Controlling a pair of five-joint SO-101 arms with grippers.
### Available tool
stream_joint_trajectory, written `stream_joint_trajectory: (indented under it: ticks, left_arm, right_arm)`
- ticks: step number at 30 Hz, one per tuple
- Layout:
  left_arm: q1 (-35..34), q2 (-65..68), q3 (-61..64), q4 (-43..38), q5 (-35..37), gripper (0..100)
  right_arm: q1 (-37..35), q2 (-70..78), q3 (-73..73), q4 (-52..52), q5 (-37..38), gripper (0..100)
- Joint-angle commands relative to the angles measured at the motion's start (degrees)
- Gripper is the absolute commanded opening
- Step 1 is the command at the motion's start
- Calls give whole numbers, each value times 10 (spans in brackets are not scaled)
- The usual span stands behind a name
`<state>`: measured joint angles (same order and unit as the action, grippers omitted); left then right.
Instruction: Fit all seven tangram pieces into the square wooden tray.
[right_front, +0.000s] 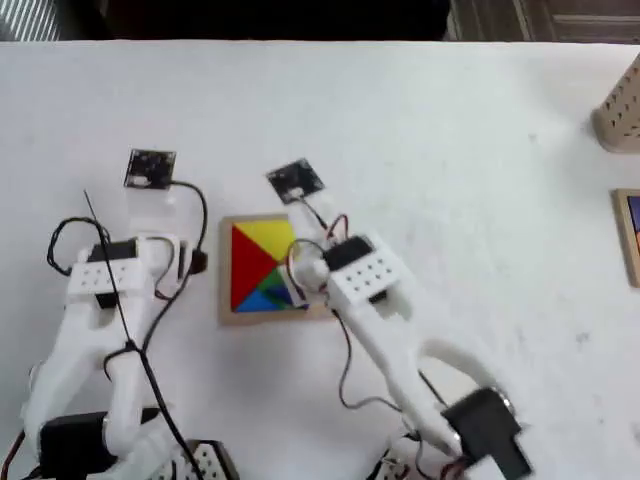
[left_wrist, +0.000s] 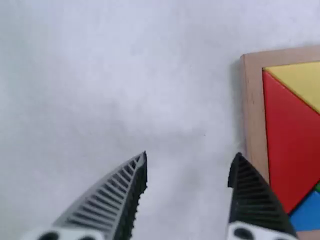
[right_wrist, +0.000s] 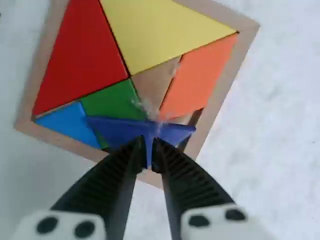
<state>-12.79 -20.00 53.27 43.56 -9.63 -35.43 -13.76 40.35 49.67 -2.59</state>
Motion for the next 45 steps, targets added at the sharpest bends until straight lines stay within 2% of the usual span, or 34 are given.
stream_joint_trajectory:
  ticks: [1,5,8,11,17,21,33,45]
  left_arm:
    - [-5,-17,-6,-10,-2,268]
    - [-5,-17,-6,-10,-2,268]
    - [-4,-17,-7,-10,-2,268]
    - [-5,-17,-7,-10,-2,268]
    - [-6,-17,-7,-10,-2,268]
    - [-6,-17,-7,-11,-2,268]
    - [-6,-17,-7,-11,-2,268]
    - [-6,-17,-7,-11,-2,268]
  right_arm:
    - [-5,-98,28,-15,-8,19]
    - [-72,-175,94,-22,-11,23]
    - [-123,-186,144,-83,-11,23]
    - [-126,-171,164,-133,-12,21]
    - [-124,-107,156,-139,-31,23]
    - [-108,-86,149,-134,-31,22]
    - [12,-80,164,-92,18,22]
    - [33,-90,161,-78,28,20]
